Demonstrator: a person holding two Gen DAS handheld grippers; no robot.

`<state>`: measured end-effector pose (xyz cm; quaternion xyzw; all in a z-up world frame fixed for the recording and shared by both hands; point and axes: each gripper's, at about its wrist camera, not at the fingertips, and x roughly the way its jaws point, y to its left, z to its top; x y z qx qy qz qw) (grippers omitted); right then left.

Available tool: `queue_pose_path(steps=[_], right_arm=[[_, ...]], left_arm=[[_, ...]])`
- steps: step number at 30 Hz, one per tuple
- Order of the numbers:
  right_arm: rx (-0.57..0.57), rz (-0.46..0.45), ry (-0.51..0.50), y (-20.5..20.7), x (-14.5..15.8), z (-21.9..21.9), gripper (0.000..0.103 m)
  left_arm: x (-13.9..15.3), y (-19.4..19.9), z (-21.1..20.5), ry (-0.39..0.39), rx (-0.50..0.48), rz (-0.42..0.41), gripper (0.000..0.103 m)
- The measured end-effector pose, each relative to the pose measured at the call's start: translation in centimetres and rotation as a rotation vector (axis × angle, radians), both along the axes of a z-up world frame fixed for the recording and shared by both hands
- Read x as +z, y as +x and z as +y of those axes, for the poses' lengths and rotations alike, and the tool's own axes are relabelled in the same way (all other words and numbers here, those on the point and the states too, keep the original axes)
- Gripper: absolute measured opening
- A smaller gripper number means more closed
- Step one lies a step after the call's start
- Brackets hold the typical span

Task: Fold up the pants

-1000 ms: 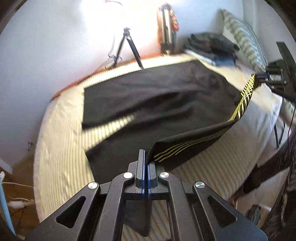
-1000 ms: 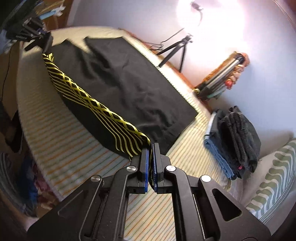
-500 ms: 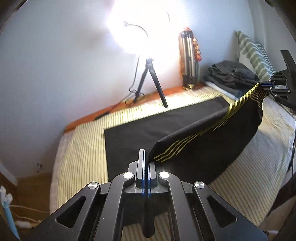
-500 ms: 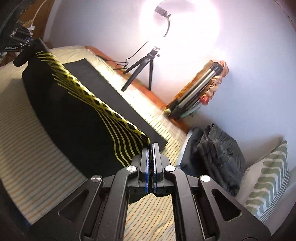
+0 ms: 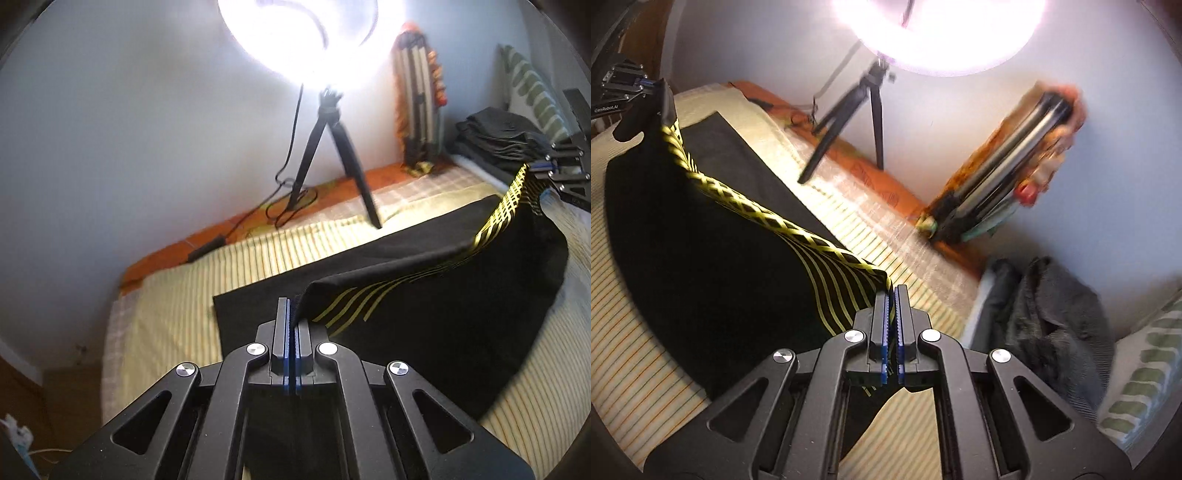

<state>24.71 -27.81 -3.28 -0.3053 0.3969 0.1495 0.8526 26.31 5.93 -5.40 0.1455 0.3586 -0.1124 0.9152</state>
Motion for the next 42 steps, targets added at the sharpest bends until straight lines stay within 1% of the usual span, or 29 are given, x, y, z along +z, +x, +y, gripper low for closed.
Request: queue_pose_path(steps=[3,5,7,9,12,15,16,17,18,20,23,26,28,29,30,32,33,34,35,36,38,40,41,42], right_arm=[[-0.007,0.057,-0.019,2.4,-2.4,-0.1,0.003],[-0.021,0.098,-0.006,4.0,-4.0,-0.4,0.003],[-0.033,0.129,0.004,5.2,-5.1,-0.7,0.003],[-0.033,0.156,0.000,6.1,-6.3,-0.8,0.003],[-0.026,0.183,-0.008,7.0,-7.5,-0.9,0.003],[-0.022,0.200,-0.015,7.8,-8.1,-0.8,0.003],[-0.027,0.206,-0.012,8.0,-8.3,-0.8,0.003],[-0.033,0.212,-0.009,8.2,-8.4,-0.8,0.003],[-0.038,0.216,-0.009,8.4,-8.6,-0.8,0.003],[-0.033,0.219,-0.019,8.6,-9.0,-0.6,0.003],[-0.034,0.224,-0.025,8.6,-9.2,-0.5,0.003],[-0.038,0.226,-0.022,8.7,-9.4,-0.5,0.003],[-0.040,0.225,-0.022,8.6,-9.4,-0.5,0.003],[-0.045,0.224,-0.020,8.6,-9.4,-0.5,0.003],[-0.055,0.225,-0.010,8.7,-9.4,-0.6,0.003],[-0.086,0.232,0.020,9.0,-9.3,-1.0,0.003],[-0.100,0.230,0.025,9.2,-9.4,-1.2,0.003],[-0.106,0.228,0.023,9.2,-9.4,-1.2,0.003],[-0.101,0.224,0.011,9.1,-9.5,-1.0,0.003],[-0.096,0.220,0.001,9.0,-9.6,-0.9,0.003],[-0.088,0.218,-0.014,8.7,-9.6,-0.6,0.003],[-0.098,0.212,-0.022,8.7,-9.5,-0.7,0.003],[-0.115,0.212,-0.007,8.9,-9.4,-0.9,0.003],[-0.136,0.226,0.035,9.1,-9.2,-1.4,0.003]], left_arm=[[-1.9,2.3,-0.4,0.045,-0.004,0.039,0.000],[-3.2,3.6,-0.8,0.074,-0.013,0.068,0.000],[-4.4,4.7,-1.1,0.082,-0.018,0.096,0.000],[-5.0,5.3,-1.1,0.076,-0.020,0.112,0.000],[-5.8,6.2,-1.1,0.093,-0.029,0.131,0.000],[-6.1,6.8,-0.9,0.114,-0.024,0.136,0.001],[-6.1,7.0,-0.6,0.130,-0.014,0.129,0.004],[-6.1,7.2,-0.4,0.161,0.005,0.110,0.005],[-6.2,7.7,0.0,0.174,0.027,0.103,0.005],[-5.8,8.3,1.5,0.155,0.072,0.096,0.005],[-5.3,8.4,3.3,0.169,0.135,0.085,0.006],[-4.3,7.5,5.7,0.110,0.173,0.083,0.008],[-3.9,6.7,7.4,0.040,0.172,0.105,0.013],[-3.8,6.4,8.0,0.021,0.179,0.119,0.014],[-3.9,6.1,8.5,0.013,0.185,0.121,0.017],[-4.0,5.6,9.0,-0.013,0.170,0.136,0.018],[-4.1,5.5,8.9,-0.009,0.168,0.140,0.021],[-4.3,5.5,8.8,-0.013,0.153,0.152,0.033],[-4.6,5.8,8.9,-0.035,0.141,0.186,0.043],[-5.1,6.3,8.9,-0.055,0.145,0.208,0.058],[-5.5,7.1,9.0,-0.081,0.166,0.212,0.058],[-5.9,7.5,8.8,-0.085,0.180,0.206,0.058],[-6.1,7.6,8.6,-0.076,0.181,0.202,0.058],[-6.3,7.7,8.4,-0.057,0.183,0.197,0.058]])
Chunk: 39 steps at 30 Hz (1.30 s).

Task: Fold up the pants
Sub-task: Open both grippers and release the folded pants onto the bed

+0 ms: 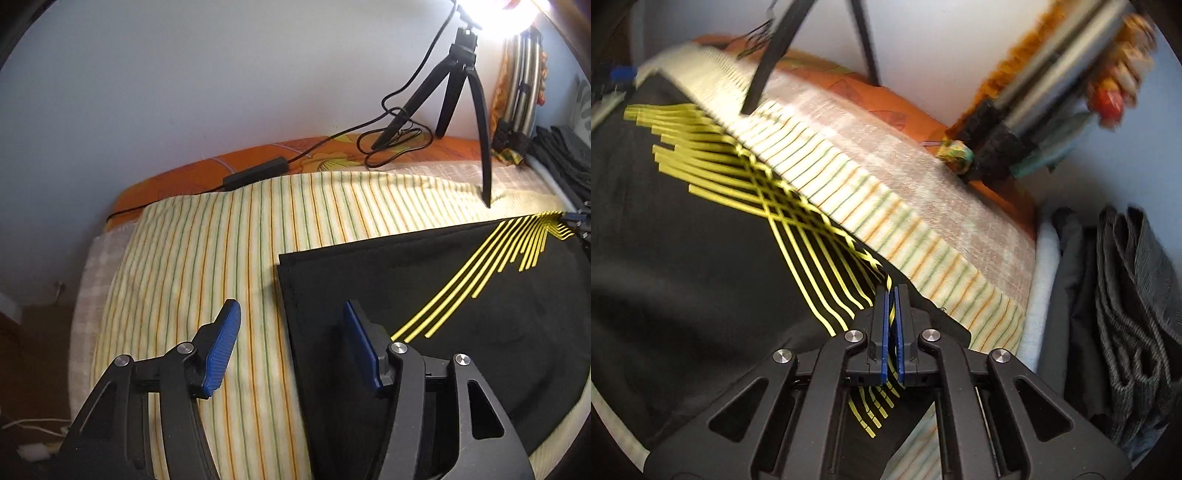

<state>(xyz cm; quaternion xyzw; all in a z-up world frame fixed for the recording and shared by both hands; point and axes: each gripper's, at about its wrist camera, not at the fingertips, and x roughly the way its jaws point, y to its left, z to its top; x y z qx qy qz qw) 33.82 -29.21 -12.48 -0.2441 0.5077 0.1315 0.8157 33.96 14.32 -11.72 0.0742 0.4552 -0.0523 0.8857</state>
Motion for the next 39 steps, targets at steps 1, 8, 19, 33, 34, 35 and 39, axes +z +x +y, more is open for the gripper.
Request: queue_pose_path(steps=[1,8,19,33,34,35,39], right_arm=[[-0.007,0.005,0.015,0.1,0.0,-0.2,0.003],[0.008,-0.006,-0.045,0.2,-0.6,0.5,0.003],[-0.054,-0.123,0.012,-1.4,3.7,-2.1,0.070],[-0.390,-0.045,0.402,-13.7,7.0,-8.7,0.070],[-0.397,-0.051,0.416,-14.5,7.0,-8.4,0.070],[-0.391,-0.041,0.448,-15.4,7.1,-7.8,0.070],[-0.232,0.013,0.540,-18.0,7.8,-3.8,0.067]], left_arm=[[-0.1,0.1,-0.2,0.013,-0.001,-0.001,0.058],[-1.2,1.3,-1.0,0.131,0.017,-0.042,0.052],[1.3,2.1,-1.2,0.223,0.084,-0.134,0.052],[7.4,-12.4,-7.1,0.075,-0.160,-0.194,0.052],[7.2,-13.6,-7.8,0.076,-0.179,-0.188,0.052],[7.0,-14.7,-8.3,0.060,-0.208,-0.175,0.052],[6.0,-17.2,-9.6,0.076,-0.281,-0.141,0.052]])
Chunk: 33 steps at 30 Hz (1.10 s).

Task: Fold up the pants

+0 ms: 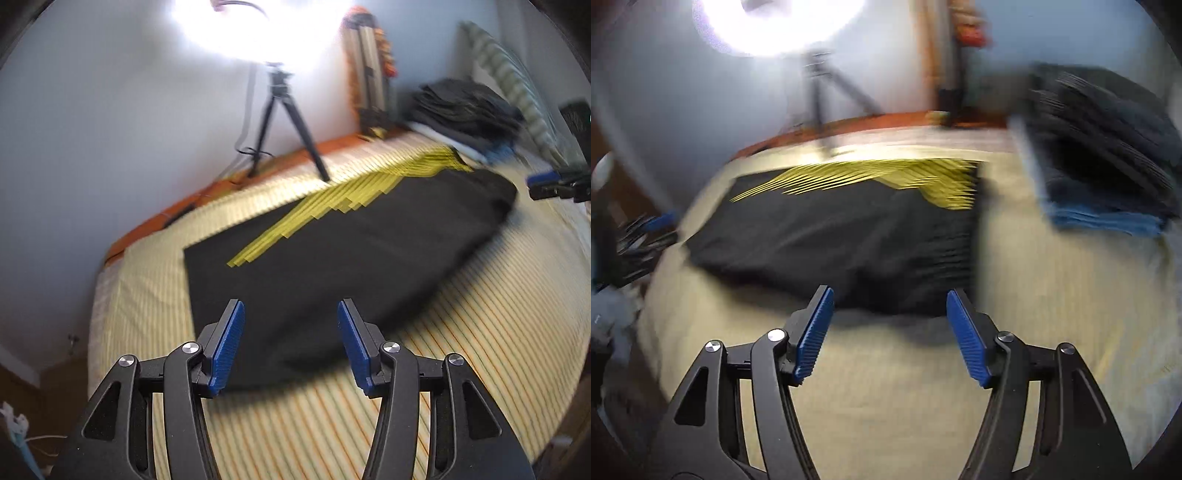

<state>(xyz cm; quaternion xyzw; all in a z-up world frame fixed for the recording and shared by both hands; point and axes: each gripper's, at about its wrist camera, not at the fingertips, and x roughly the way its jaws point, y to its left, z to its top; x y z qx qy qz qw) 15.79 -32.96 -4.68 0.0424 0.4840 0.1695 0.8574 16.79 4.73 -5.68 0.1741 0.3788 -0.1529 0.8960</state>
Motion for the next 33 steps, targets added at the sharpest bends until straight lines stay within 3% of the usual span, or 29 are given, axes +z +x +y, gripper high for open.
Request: queue_pose_path(steps=[5,8,10,14,23,25,27,31,33], right_arm=[[0.256,0.013,0.036,-1.6,-1.0,7.9,0.065],[0.351,0.032,0.025,-1.2,-2.4,12.4,0.059],[0.386,0.044,0.012,-0.9,-3.3,14.5,0.054],[0.398,0.077,0.012,0.7,-5.4,17.8,0.054],[0.322,0.112,0.136,2.7,-7.2,18.1,0.054],[0.327,0.111,0.145,2.9,-7.2,18.2,0.044],[0.328,0.130,0.154,3.0,-7.4,18.1,0.011],[0.309,0.190,0.241,3.0,-7.4,17.9,0.007],[0.285,0.232,0.337,2.6,-6.5,17.2,0.007]], left_arm=[[-1.2,-0.5,-0.1,0.039,0.008,0.034,0.051],[-2.0,-0.2,0.7,0.088,0.039,0.031,0.051],[-2.2,0.1,1.7,0.068,0.057,0.043,0.051],[-2.7,1.4,3.8,0.032,0.102,0.054,0.051],[-3.5,3.3,6.1,-0.047,0.127,0.065,0.051],[-3.6,3.4,6.3,-0.057,0.127,0.065,0.051],[-3.5,3.4,6.4,-0.068,0.127,0.062,0.051],[-3.4,3.5,6.5,-0.065,0.131,0.054,0.051],[-3.2,3.5,6.6,-0.065,0.129,0.047,0.051]])
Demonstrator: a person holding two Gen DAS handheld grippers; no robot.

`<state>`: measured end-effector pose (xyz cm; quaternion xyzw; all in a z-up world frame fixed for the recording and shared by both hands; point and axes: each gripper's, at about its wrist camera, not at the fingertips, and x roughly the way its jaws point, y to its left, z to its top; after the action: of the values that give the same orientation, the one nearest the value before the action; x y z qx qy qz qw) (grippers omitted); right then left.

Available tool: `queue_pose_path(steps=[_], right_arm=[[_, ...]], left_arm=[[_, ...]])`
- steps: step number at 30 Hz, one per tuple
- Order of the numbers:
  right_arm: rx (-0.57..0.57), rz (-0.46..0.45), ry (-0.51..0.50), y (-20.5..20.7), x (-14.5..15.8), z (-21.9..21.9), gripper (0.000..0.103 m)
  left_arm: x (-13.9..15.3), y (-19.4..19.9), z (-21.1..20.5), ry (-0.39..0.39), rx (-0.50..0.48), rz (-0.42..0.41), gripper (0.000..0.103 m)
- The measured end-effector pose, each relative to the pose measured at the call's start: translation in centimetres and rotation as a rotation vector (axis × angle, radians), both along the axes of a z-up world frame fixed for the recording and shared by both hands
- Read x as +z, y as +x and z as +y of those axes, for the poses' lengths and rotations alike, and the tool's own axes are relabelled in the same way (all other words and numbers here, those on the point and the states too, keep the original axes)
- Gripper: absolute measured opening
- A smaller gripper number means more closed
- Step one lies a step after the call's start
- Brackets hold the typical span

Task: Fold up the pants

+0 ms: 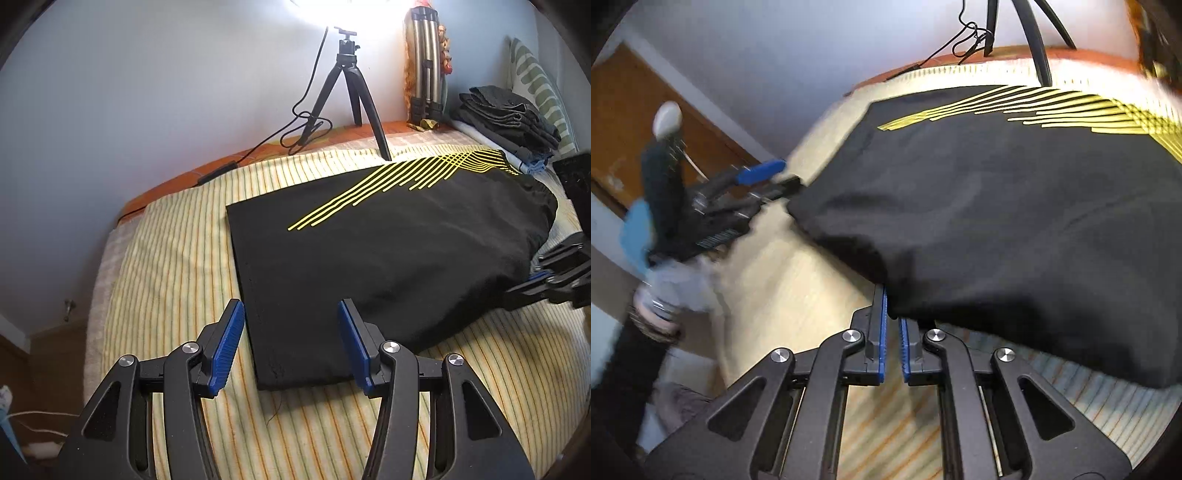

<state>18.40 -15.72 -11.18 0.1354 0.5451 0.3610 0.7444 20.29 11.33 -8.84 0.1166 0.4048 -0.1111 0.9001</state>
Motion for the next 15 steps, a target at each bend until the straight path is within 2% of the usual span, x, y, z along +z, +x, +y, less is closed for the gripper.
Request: queue_pose_path(steps=[2,4,7,10,11,13,15], right_arm=[[-0.036,0.073,0.111,0.0,0.6,-0.9,0.007],[-0.036,0.126,0.175,-0.1,0.9,-1.1,0.007],[0.022,0.111,0.073,-1.2,1.0,-0.4,0.007],[0.020,0.077,0.001,-2.8,1.5,-1.5,0.007],[-0.009,0.073,-0.012,-3.2,1.7,-2.4,0.010],[-0.090,0.072,-0.007,-4.0,2.1,-5.0,0.025],[-0.198,0.048,-0.030,-4.8,2.5,-8.0,0.046]], left_arm=[[0.3,0.2,0.1,-0.015,0.005,-0.003,0.051],[0.5,0.4,0.0,-0.037,0.005,0.001,0.051],[0.7,0.3,-1.5,-0.039,-0.033,0.010,0.051],[0.9,-0.1,-4.1,-0.019,-0.104,0.015,0.051],[1.0,-0.2,-5.2,-0.025,-0.131,0.021,0.051],[1.1,-0.4,-6.9,-0.038,-0.174,0.031,0.051],[1.2,-0.7,-8.7,-0.046,-0.221,0.041,0.051]])
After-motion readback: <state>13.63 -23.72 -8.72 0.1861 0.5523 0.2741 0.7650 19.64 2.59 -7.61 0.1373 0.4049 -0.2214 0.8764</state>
